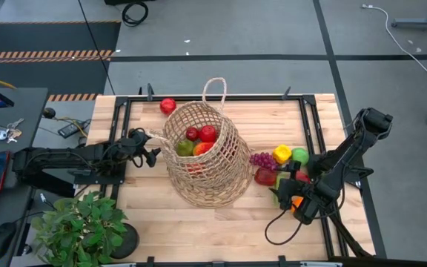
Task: Build produce basket
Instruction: Put the dark red apple into the basket
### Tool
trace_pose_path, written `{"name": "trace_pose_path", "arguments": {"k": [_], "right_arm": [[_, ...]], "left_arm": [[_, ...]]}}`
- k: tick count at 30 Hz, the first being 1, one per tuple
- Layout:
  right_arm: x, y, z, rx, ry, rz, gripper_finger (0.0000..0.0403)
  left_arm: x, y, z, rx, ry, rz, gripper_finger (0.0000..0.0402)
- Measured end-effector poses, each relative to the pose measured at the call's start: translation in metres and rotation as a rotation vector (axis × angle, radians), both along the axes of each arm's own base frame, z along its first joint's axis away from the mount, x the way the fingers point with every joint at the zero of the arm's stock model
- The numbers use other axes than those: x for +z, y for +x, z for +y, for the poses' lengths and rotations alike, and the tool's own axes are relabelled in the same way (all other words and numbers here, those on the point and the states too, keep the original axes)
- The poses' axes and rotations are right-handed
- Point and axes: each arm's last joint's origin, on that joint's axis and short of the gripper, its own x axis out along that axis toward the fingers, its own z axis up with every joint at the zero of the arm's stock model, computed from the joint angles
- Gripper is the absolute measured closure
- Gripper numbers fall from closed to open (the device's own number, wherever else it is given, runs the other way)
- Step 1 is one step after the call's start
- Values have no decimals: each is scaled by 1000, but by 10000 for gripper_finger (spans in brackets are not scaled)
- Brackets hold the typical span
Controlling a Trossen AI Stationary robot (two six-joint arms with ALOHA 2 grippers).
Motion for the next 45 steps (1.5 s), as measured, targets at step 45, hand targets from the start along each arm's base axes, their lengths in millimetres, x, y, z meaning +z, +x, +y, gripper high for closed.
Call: {"name": "trace_pose_path", "arguments": {"k": [45], "right_arm": [[-61, 17, -50, -48, 277, -82, 53]], "left_arm": [[0, 0, 0, 0, 0, 0, 44]]}}
